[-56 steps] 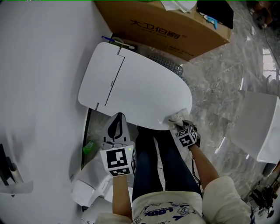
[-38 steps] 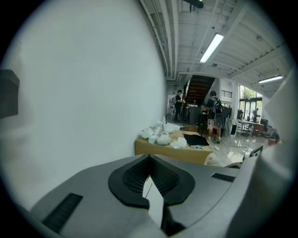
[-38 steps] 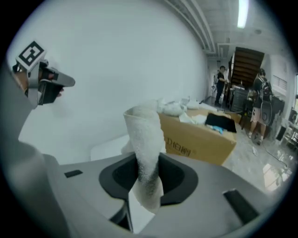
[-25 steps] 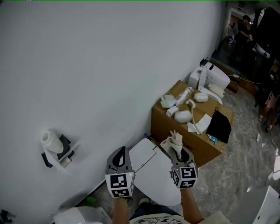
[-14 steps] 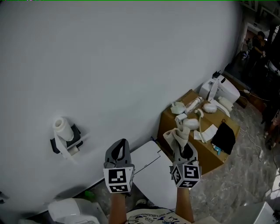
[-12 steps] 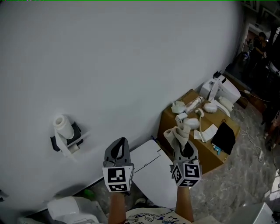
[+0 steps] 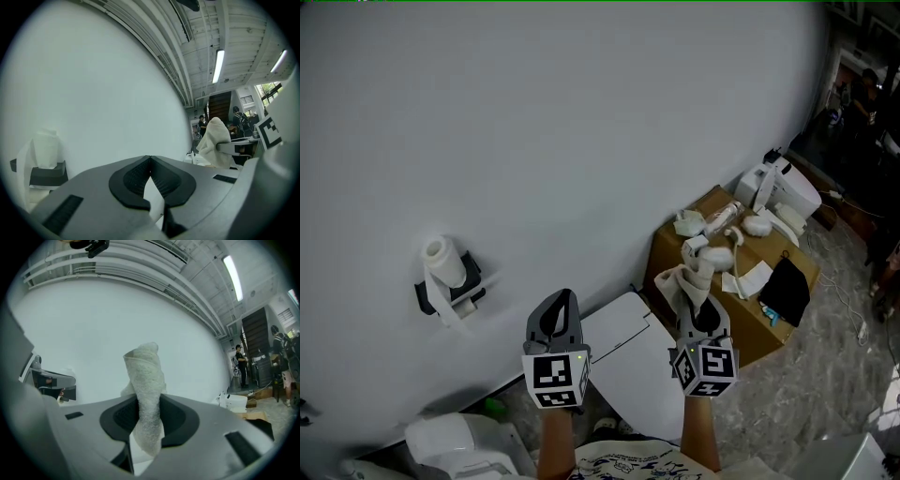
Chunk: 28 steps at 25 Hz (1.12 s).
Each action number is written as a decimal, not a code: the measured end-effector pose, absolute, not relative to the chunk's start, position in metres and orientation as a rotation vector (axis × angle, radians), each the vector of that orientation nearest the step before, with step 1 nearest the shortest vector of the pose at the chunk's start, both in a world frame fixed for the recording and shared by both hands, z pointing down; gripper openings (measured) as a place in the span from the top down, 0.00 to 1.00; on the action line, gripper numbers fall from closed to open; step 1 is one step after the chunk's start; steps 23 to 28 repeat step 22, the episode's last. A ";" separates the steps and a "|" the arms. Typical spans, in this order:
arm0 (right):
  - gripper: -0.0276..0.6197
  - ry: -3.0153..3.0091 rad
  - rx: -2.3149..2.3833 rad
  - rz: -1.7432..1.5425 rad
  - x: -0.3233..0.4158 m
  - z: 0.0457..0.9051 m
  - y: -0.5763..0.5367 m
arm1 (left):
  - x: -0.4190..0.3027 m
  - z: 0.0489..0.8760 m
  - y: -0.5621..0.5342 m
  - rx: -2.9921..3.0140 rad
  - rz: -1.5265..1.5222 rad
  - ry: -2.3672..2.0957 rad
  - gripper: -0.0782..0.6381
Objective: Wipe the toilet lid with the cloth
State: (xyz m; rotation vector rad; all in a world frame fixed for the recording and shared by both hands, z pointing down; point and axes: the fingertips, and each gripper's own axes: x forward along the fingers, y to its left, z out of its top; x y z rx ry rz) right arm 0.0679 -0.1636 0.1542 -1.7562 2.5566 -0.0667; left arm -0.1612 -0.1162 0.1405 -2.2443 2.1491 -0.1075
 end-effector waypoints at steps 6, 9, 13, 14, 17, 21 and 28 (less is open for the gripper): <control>0.80 2.563 -1.756 -0.061 0.065 0.156 -0.163 | -0.165 0.144 -0.115 -2.252 -0.100 2.154 0.89; 0.80 2.562 -1.756 -0.069 0.066 0.156 -0.163 | -0.165 0.144 -0.116 -2.256 -0.106 2.146 0.89; 0.80 2.567 -1.748 -0.068 0.066 0.156 -0.163 | -0.162 0.143 -0.116 -2.262 -0.108 2.135 0.89; 0.80 2.568 -1.746 -0.067 0.066 0.156 -0.162 | -0.161 0.143 -0.117 -2.262 -0.105 2.133 0.89; 0.80 2.567 -1.742 -0.068 0.066 0.154 -0.163 | -0.159 0.142 -0.118 -2.262 -0.101 2.130 0.89; 0.80 2.566 -1.743 -0.061 0.066 0.151 -0.163 | -0.158 0.141 -0.119 -2.263 -0.100 2.129 0.89; 0.80 2.566 -1.743 -0.059 0.065 0.150 -0.163 | -0.159 0.141 -0.119 -2.262 -0.100 2.129 0.89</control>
